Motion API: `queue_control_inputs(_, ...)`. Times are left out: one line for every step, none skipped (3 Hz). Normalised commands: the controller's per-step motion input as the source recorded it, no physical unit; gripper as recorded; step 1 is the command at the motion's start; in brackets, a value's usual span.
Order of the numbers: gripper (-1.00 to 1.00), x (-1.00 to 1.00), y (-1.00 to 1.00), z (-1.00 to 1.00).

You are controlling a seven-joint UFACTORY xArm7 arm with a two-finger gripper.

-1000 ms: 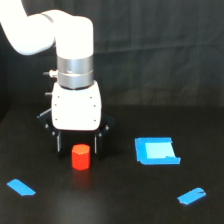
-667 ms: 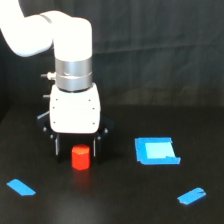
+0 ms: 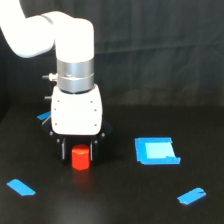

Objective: Pick up the red object from the table

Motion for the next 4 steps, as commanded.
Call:
queue_control_inputs(-1.00,0.21,0.09,-0.23)
queue_control_inputs(-1.00,0.08,-0.12,-0.16)
queue_control_inputs(-1.00,0.15,-0.02,-0.03)
queue_control_inputs(-1.00,0.05,0.00,0.91)
